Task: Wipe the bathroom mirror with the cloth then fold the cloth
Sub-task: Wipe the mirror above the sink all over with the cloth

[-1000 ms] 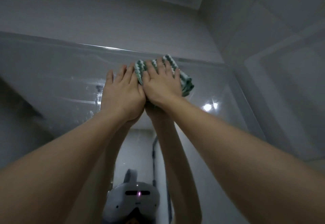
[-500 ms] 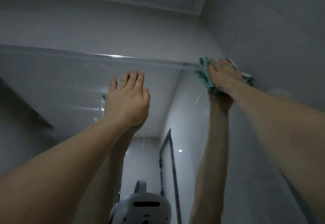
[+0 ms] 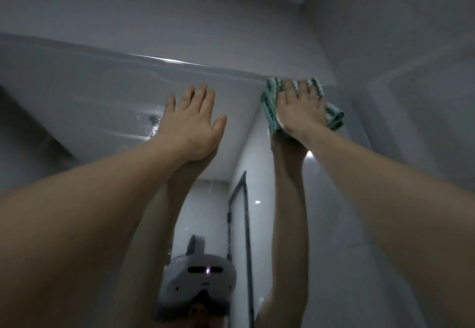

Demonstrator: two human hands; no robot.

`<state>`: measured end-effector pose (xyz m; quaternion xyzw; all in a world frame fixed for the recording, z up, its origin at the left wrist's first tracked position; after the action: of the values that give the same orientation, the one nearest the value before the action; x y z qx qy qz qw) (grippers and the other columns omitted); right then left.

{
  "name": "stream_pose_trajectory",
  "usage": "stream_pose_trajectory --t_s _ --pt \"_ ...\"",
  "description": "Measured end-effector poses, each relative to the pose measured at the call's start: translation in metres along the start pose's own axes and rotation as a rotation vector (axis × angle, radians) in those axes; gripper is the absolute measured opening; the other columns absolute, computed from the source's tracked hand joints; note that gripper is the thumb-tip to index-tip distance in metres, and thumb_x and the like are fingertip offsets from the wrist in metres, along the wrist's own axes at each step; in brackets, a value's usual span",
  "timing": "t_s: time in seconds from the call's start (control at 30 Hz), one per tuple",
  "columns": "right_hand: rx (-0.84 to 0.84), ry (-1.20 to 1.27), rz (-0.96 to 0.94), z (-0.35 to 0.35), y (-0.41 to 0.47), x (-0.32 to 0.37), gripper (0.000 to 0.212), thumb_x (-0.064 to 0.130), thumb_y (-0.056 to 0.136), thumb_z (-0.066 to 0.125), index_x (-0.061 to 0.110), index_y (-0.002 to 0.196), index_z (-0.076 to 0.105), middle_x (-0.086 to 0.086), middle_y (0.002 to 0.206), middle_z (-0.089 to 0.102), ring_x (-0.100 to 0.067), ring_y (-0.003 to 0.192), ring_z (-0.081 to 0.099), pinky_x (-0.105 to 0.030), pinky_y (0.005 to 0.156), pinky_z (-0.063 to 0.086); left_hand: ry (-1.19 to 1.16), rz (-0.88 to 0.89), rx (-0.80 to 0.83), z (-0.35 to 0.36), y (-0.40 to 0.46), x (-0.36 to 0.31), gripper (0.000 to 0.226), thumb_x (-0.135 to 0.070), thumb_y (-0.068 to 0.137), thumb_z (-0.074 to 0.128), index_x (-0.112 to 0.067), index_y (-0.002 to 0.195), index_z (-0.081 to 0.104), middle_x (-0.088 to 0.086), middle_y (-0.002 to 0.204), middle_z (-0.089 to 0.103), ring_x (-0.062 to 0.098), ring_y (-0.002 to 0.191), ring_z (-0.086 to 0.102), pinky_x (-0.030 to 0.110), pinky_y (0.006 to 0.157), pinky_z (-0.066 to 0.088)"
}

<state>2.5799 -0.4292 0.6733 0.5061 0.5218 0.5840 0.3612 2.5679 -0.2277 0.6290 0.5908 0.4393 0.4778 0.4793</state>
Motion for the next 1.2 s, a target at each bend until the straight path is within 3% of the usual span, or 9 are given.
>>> stream_pose_trajectory --t_s 0.2,0.33,0.43,0.6,0.77,0.9,1.0,1.2 --pt "-0.003 0.058 -0.187 0.014 -0.033 0.092 0.051 0.038 0.101 0.016 0.027 0.151 0.011 -0.004 0.159 -0.003 -0.021 0.146 -0.006 -0.043 0.116 -0.008 0.065 -0.002 0.063 -0.018 -0.03 0.056 0.06 -0.051 0.098 0.016 -0.026 0.151 0.002 -0.003 0.159 -0.005 0.015 0.145 -0.003 0.043 0.117 0.0" --pt "0.005 0.086 -0.251 0.022 -0.056 0.147 0.052 0.038 0.101 0.016 0.027 0.151 0.01 -0.004 0.159 -0.003 -0.021 0.146 -0.007 -0.042 0.115 -0.01 0.129 -0.056 0.077 -0.033 -0.053 0.109 0.075 -0.06 0.083 0.002 -0.029 0.15 0.001 -0.004 0.159 -0.004 0.016 0.145 -0.002 0.043 0.116 0.0" --pt "0.0 0.11 -0.317 0.028 -0.076 0.195 0.052 0.039 0.101 0.016 0.027 0.151 0.009 -0.006 0.159 -0.003 -0.022 0.146 -0.008 -0.043 0.117 -0.01 0.154 -0.1 0.086 -0.041 -0.067 0.146 0.069 -0.063 0.089 0.0 -0.03 0.15 -0.001 -0.004 0.159 -0.005 0.016 0.145 -0.003 0.043 0.116 0.001" --pt "0.007 0.167 -0.478 0.046 -0.136 0.294 0.051 0.036 0.1 0.027 0.027 0.15 0.018 -0.006 0.159 0.002 -0.021 0.146 -0.006 -0.043 0.114 -0.015 0.177 -0.109 0.026 -0.052 -0.098 0.194 0.087 -0.061 0.076 -0.007 -0.02 0.151 0.01 0.0 0.158 0.009 0.019 0.145 0.007 0.044 0.115 0.005" --pt "0.058 0.092 -0.605 0.05 -0.121 0.298 0.05 0.041 0.101 0.022 0.031 0.15 0.016 0.001 0.159 0.003 -0.015 0.146 -0.003 -0.04 0.118 -0.008 0.106 -0.117 -0.048 -0.059 -0.122 0.228 0.08 -0.061 0.083 0.002 -0.021 0.15 0.02 -0.001 0.157 0.015 0.018 0.144 0.012 0.049 0.115 0.007" --pt "-0.074 -0.033 -0.306 0.026 -0.049 0.195 0.049 0.04 0.101 0.021 0.027 0.149 0.022 0.002 0.158 0.015 -0.014 0.146 0.006 -0.034 0.119 0.001 0.078 -0.098 -0.101 -0.061 -0.125 0.226 0.074 -0.059 0.085 -0.001 -0.026 0.15 0.011 -0.005 0.157 0.007 0.011 0.144 0.003 0.043 0.117 0.001" --pt "-0.016 -0.014 -0.101 0.018 -0.042 0.133 0.05 0.041 0.101 0.02 0.03 0.149 0.018 0.0 0.159 0.01 -0.017 0.146 0.006 -0.04 0.118 0.002 0.041 -0.089 -0.105 -0.06 -0.126 0.228 0.074 -0.059 0.084 -0.004 -0.028 0.15 0.005 -0.007 0.157 0.0 0.01 0.144 -0.001 0.04 0.116 -0.003" --pt "0.025 -0.002 0.195 0.026 -0.045 0.133 0.052 0.04 0.101 0.012 0.03 0.151 0.003 -0.004 0.159 -0.007 -0.023 0.146 -0.007 -0.05 0.116 -0.006 0.03 -0.082 -0.121 -0.059 -0.126 0.225 0.068 -0.052 0.087 0.002 -0.029 0.15 0.007 -0.005 0.158 0.003 0.015 0.145 0.004 0.041 0.115 -0.002"
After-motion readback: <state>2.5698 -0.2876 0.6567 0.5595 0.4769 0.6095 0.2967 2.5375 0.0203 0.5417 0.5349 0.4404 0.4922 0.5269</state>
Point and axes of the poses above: each hand's wrist, its own y-axis towards the middle knuckle, its own z-axis out of the palm, x = y × z, the point moved 9 cm from there along y, towards the middle knuckle
